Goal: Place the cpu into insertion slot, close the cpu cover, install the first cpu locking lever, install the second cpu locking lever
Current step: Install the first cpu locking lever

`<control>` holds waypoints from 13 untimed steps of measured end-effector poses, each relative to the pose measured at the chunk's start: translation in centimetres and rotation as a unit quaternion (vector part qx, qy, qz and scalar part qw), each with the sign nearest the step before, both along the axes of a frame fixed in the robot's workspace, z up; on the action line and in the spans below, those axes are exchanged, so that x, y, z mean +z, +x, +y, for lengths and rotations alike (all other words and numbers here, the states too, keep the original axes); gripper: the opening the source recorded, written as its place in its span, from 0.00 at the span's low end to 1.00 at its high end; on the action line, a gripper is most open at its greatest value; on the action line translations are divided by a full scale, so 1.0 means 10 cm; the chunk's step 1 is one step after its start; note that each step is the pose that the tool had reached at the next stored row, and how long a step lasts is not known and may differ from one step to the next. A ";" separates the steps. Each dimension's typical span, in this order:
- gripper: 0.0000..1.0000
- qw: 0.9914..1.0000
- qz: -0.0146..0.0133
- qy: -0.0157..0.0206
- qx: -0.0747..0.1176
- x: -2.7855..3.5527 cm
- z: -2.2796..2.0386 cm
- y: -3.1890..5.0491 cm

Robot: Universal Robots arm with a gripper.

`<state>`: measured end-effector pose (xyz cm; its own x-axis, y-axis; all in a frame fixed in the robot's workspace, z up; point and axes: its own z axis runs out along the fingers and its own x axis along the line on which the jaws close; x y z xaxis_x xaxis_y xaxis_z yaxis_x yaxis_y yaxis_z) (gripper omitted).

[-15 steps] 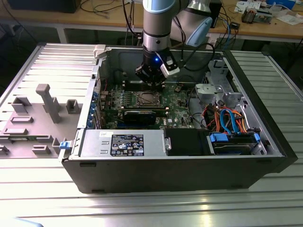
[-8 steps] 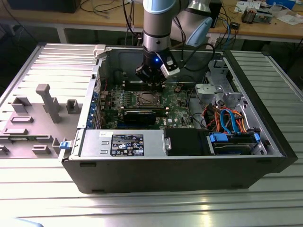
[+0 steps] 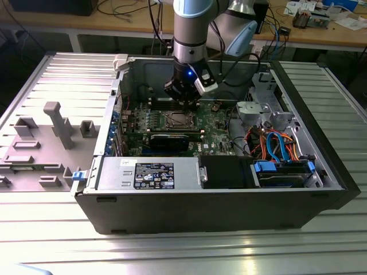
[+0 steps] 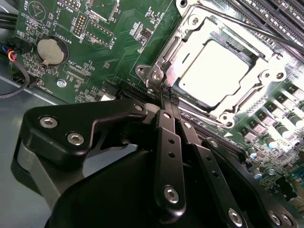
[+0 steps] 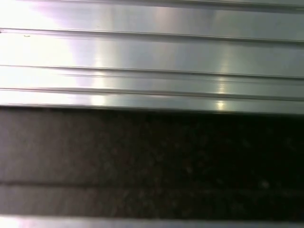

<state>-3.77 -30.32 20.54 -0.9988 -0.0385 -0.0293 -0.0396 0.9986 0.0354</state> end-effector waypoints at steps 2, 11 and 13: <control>0.11 1.000 0.000 0.000 0.000 -0.004 -0.001 0.000; 0.11 1.000 0.000 0.000 0.000 0.011 -0.001 0.001; 0.11 1.000 0.000 0.000 0.000 0.015 0.000 0.002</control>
